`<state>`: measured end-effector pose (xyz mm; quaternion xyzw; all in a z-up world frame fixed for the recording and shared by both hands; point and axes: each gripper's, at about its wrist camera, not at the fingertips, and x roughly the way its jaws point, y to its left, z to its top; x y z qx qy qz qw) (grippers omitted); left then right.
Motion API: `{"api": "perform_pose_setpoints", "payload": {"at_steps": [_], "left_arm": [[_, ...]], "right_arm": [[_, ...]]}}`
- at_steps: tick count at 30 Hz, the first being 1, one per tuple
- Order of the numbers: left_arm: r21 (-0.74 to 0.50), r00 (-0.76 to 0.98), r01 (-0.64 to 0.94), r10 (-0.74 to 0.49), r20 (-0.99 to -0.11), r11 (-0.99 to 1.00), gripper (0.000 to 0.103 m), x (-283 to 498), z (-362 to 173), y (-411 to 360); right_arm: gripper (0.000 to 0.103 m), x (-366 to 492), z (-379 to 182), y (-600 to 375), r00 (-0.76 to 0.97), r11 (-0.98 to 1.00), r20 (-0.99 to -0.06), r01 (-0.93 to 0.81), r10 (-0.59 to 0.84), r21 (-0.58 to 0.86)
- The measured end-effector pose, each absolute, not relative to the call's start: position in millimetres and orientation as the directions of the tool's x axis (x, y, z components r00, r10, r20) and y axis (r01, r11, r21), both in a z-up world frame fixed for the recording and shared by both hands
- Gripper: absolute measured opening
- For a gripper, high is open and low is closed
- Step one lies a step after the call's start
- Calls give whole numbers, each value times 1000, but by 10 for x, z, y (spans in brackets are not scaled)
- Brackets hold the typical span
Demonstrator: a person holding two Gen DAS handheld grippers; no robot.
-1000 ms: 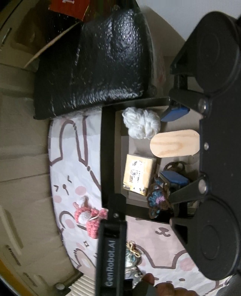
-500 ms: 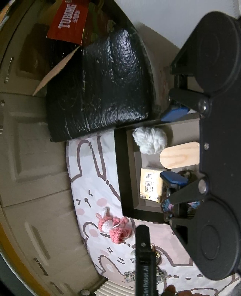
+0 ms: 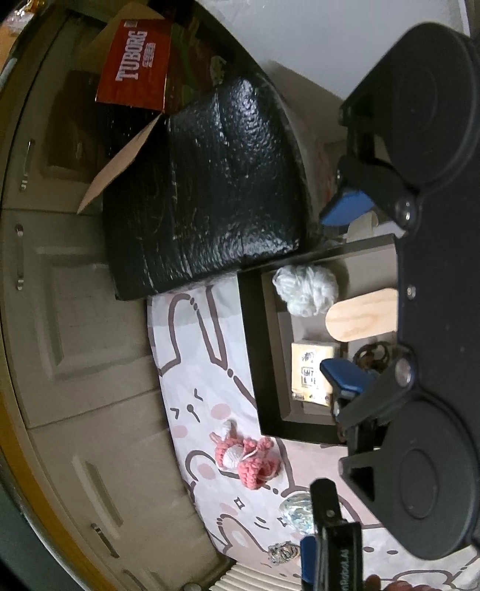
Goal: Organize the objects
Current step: 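Withdraw both tools from the box back over the bed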
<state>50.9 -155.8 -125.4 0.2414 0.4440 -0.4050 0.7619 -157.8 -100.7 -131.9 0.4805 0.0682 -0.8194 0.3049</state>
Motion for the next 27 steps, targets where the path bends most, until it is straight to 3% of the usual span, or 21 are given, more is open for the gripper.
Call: {"api": "perform_pose_setpoints", "payload": {"at_steps": [8,27], "left_arm": [[31,290,839,-397,-871,543,103,457,-1251,-1474],[27,335,818,-438,-834,575,103,645,-1010,-1005]], "right_arm": [[103,-1532,-1288,-924,-383,-819,-815,543,-435,182],[103,-1235,-1191,-1050,-429,-833,-796,528,-428,164]]}}
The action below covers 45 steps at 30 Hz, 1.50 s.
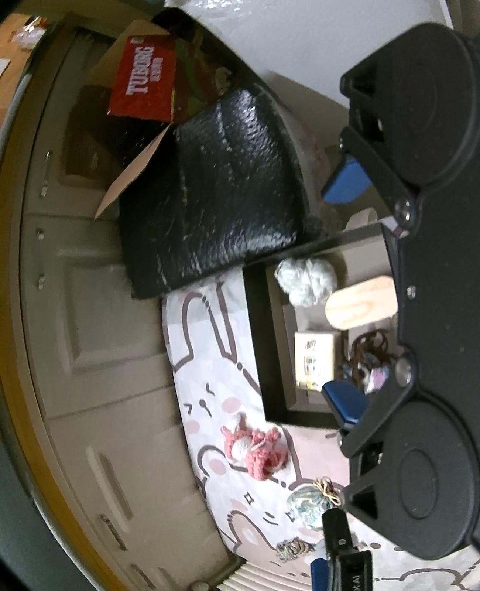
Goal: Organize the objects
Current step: 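Withdraw both tools from the box back over the bed, then grasp the grey crocheted mouse with the left tool while the right tool grasps the blue floral pouch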
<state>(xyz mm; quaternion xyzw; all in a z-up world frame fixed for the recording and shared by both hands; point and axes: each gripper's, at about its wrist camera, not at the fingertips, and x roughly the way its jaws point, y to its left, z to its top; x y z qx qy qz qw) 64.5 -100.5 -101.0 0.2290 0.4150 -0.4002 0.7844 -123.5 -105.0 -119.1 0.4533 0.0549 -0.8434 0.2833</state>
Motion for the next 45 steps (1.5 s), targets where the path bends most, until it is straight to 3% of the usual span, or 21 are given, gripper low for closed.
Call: {"api": "perform_pose_setpoints", "payload": {"at_steps": [23,45], "left_arm": [[44,464,705,-413,-784,708,103,1374,-704,-92],[81,547,645,-385,-744,760,103,1883,-788,162]], "right_arm": [[103,-727,-940,-2084,-387,-742,-772,652,-505,158],[103,-715,-1048,-2693,-345,-705,-750,674,-564,219]]}}
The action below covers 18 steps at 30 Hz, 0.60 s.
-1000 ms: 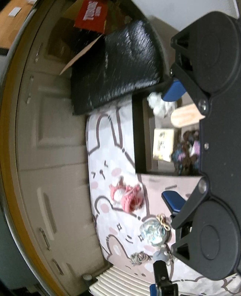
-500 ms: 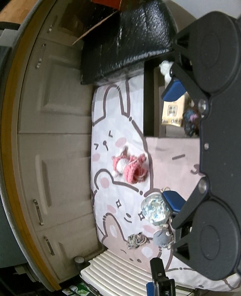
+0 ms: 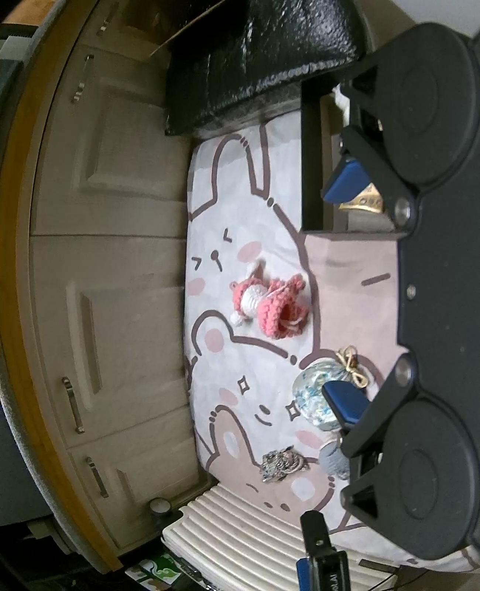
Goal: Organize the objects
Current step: 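Grasp the grey crocheted mouse with the left tool while the right tool grasps the blue floral pouch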
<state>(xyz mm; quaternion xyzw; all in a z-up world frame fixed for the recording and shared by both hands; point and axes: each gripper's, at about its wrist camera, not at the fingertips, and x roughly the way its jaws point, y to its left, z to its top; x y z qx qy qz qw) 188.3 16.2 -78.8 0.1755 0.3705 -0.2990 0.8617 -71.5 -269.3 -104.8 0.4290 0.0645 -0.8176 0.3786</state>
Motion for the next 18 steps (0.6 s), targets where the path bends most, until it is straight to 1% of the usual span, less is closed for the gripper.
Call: {"api": "perform_pose_setpoints", "payload": {"at_steps": [5,8,10,12,13,14,18], "left_arm": [[89,553,635,-371,-746,767,103,2046,-876,144],[90,537,640,-361,-763,763,101,2142,-972,113],[92,517,644,-343,-784,759,98,2194,-1056,85],[90,494,654,-334,-802,752,92,2232,-1140,56],[91,485,658,-329,-810,747,91,2247,-1179,46],[91,476,664,-325,-817,742,89,2260,-1216,35],[100,432,692,-299,-851,715,84,2309,-1380,-18]], "right_arm": [[103,-784,-1122,-2869,-351,-706,-739,670,-574,230],[103,-830,-1187,-2991,-350,-705,-738,669,-577,234],[103,-859,-1236,-3086,-329,-697,-743,672,-583,250],[102,-872,-1285,-3185,-312,-688,-745,677,-589,261],[100,-867,-1308,-3240,-305,-684,-748,682,-589,261],[96,-862,-1336,-3298,-292,-673,-750,690,-594,265],[96,-840,-1495,-3540,-213,-625,-764,722,-609,297]]}}
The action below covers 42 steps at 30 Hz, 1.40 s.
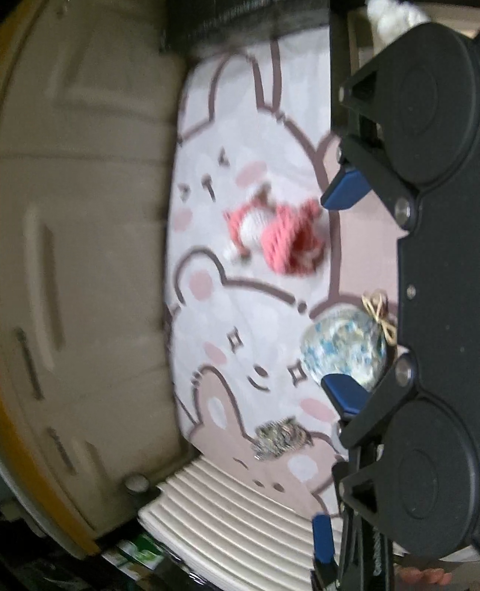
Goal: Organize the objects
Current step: 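Grasp the grey crocheted mouse with the left tool while the right tool grasps the blue floral pouch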
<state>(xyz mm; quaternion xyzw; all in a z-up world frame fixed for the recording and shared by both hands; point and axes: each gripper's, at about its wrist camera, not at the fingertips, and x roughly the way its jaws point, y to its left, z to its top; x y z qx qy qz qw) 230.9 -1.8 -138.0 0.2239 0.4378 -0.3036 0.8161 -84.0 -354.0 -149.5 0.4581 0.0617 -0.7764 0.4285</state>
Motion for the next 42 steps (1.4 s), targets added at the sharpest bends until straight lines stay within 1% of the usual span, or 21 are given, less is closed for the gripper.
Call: {"api": "perform_pose_setpoints", "payload": {"at_steps": [2,5,8,10,15,20,25,27,31,34,36,39,42], "left_arm": [[109,417,706,-286,-863,700,82,2320,-1453,-41],[118,388,732,-268,-882,671,81,2327,-1569,-80],[151,387,753,-245,-889,640,81,2316,-1658,-121],[165,385,765,-236,-892,622,80,2317,-1712,-140],[197,388,782,-215,-896,591,75,2341,-1815,-180],[210,386,801,-214,-897,560,70,2355,-1872,-219],[189,376,822,-262,-889,537,67,2320,-1814,-237],[174,370,824,-279,-886,539,63,2321,-1779,-238],[161,366,821,-288,-885,548,61,2345,-1781,-234],[163,353,827,-273,-895,538,60,2347,-1847,-250],[197,371,832,-255,-893,519,60,2328,-1877,-270],[196,368,827,-244,-897,527,58,2356,-1908,-268],[204,373,822,-232,-898,532,55,2374,-1925,-271]], "right_arm": [[96,-836,-1569,-3649,-195,-623,-778,723,-597,297],[96,-859,-1691,-3787,-137,-618,-790,707,-598,345],[96,-860,-1793,-3918,-90,-603,-787,698,-610,387],[97,-853,-1866,-4010,-71,-604,-797,692,-600,394],[98,-851,-2043,-4224,-7,-618,-819,660,-574,427],[100,-817,-2153,-4433,11,-626,-837,658,-547,418],[101,-810,-2321,-4583,55,-644,-860,639,-507,420],[103,-793,-2341,-4627,47,-641,-866,653,-497,404],[102,-723,-2358,-4707,9,-613,-883,717,-469,332],[97,-630,-2359,-4770,-39,-576,-905,783,-423,235],[91,-603,-2356,-4786,-59,-562,-914,804,-402,195],[85,-647,-2334,-4745,-61,-561,-914,805,-401,192],[85,-723,-2335,-4697,-66,-581,-914,790,-401,198]]}}
